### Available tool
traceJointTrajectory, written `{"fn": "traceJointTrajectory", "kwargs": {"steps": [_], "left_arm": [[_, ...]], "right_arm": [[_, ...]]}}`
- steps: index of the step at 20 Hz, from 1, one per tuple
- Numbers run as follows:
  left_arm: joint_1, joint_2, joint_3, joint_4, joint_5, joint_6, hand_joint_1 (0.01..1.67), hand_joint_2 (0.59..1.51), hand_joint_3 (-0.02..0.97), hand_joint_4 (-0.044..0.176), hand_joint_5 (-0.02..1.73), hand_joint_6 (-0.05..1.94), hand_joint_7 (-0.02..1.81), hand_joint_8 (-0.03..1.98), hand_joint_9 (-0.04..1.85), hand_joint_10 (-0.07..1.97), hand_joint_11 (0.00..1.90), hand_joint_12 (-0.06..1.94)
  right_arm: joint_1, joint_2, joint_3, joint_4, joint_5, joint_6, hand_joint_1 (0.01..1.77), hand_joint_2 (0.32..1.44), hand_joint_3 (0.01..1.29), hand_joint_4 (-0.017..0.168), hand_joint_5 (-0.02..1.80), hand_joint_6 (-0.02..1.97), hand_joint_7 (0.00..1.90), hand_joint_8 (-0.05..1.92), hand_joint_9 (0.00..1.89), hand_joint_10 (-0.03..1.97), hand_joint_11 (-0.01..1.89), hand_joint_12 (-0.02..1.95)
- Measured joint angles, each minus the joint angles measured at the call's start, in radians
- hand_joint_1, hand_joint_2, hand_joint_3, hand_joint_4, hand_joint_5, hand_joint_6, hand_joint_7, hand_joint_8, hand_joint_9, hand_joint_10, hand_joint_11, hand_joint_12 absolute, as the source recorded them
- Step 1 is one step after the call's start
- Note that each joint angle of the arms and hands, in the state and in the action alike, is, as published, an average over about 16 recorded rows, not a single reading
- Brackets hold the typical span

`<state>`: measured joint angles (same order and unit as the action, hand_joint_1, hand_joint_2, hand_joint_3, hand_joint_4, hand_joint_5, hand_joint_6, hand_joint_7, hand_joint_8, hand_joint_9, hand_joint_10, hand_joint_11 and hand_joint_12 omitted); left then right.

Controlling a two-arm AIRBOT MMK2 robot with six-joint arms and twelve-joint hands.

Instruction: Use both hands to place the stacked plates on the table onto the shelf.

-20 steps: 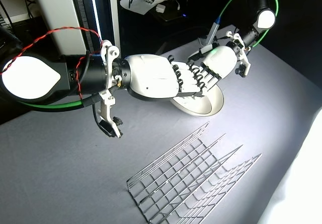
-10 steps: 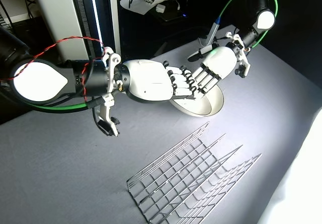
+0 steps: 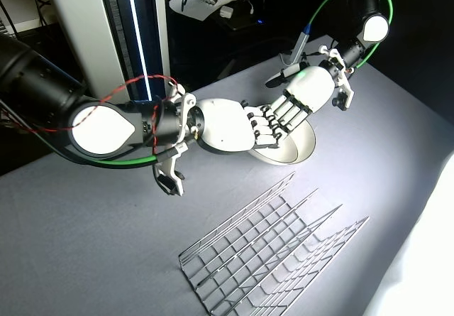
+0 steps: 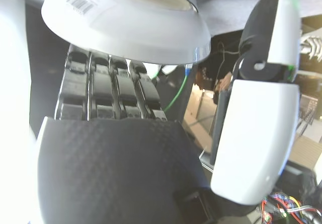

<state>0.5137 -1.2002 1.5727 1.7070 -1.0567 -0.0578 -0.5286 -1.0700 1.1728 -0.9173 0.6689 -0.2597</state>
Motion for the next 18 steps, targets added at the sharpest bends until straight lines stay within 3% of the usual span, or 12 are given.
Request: {"fn": "traceJointTrajectory", "kwargs": {"steps": [11,18], "left_arm": [[-0.002,-0.001,0.003,0.001,-0.003,0.000,0.01,1.088,0.006,-0.009,-0.01,-0.03,-0.01,-0.02,0.02,0.01,0.02,0.01],[-0.002,-0.001,0.003,0.001,-0.004,0.000,0.01,1.089,0.007,-0.009,-0.01,-0.03,-0.01,-0.02,0.02,0.01,0.02,0.01]], "right_arm": [[-0.003,-0.089,0.067,-0.001,-0.017,0.000,1.06,0.72,0.01,-0.002,0.02,0.02,0.01,0.01,0.01,0.02,0.02,0.34],[-0.004,-0.106,0.084,-0.001,-0.020,0.000,1.11,0.77,0.01,-0.002,0.08,0.02,0.07,0.02,0.06,0.02,0.02,0.54]]}}
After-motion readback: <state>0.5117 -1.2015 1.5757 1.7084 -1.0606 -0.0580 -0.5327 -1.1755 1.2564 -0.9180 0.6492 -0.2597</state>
